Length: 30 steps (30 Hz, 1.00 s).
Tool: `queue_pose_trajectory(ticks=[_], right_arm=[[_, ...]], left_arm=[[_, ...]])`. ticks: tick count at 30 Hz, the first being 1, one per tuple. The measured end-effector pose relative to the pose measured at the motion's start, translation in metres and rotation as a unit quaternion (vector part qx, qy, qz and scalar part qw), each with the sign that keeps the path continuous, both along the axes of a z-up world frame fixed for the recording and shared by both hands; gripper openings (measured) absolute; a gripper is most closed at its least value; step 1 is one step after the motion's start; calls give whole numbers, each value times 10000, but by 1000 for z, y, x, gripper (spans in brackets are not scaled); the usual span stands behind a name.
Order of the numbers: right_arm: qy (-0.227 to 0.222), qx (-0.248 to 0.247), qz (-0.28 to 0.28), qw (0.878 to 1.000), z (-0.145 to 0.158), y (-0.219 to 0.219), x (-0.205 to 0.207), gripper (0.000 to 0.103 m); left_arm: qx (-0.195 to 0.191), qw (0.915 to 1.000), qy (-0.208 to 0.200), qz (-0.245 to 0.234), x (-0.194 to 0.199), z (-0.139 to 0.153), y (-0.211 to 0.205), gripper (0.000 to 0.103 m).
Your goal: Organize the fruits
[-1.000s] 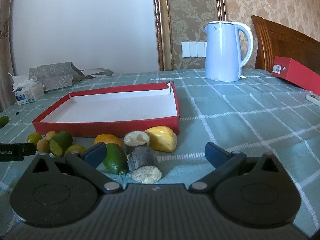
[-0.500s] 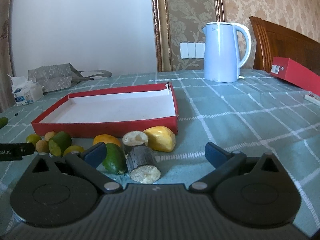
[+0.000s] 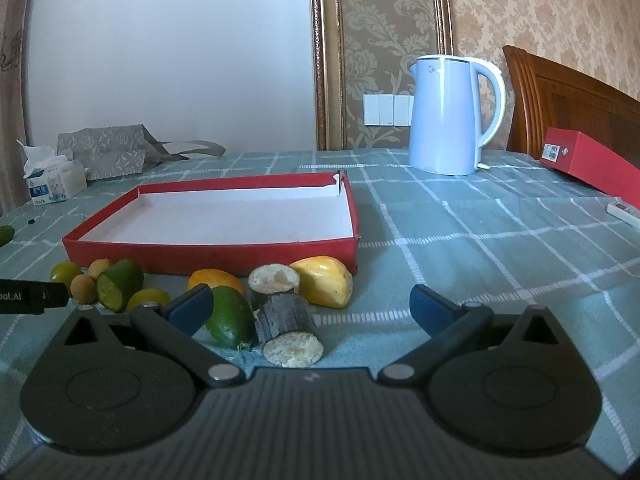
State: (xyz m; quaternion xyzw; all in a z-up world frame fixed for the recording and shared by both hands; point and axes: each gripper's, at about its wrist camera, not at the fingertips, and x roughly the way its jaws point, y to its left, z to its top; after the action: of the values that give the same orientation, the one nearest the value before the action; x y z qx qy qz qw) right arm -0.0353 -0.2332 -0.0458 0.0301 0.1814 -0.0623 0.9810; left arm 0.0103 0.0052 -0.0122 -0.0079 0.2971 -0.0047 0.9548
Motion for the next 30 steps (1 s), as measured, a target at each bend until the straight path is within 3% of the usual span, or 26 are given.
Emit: queue_pose_trajectory(ticks=[8, 20, 25, 30], right_arm=[[25, 21, 37, 10000, 0, -1, 0, 103], [53, 78, 47, 9999, 0, -3, 2, 103], [43, 68, 49, 10000, 0, -3, 1, 103], [-11, 142, 84, 9999, 0, -3, 0, 103]], left_arm=[[-81, 9999, -10, 63, 0, -1, 4, 103], [47, 10000, 3, 64, 1, -1, 4, 103], [264, 9995, -142, -111, -2, -3, 22, 103], [-45, 9992, -2, -403, 3, -1, 39, 103]])
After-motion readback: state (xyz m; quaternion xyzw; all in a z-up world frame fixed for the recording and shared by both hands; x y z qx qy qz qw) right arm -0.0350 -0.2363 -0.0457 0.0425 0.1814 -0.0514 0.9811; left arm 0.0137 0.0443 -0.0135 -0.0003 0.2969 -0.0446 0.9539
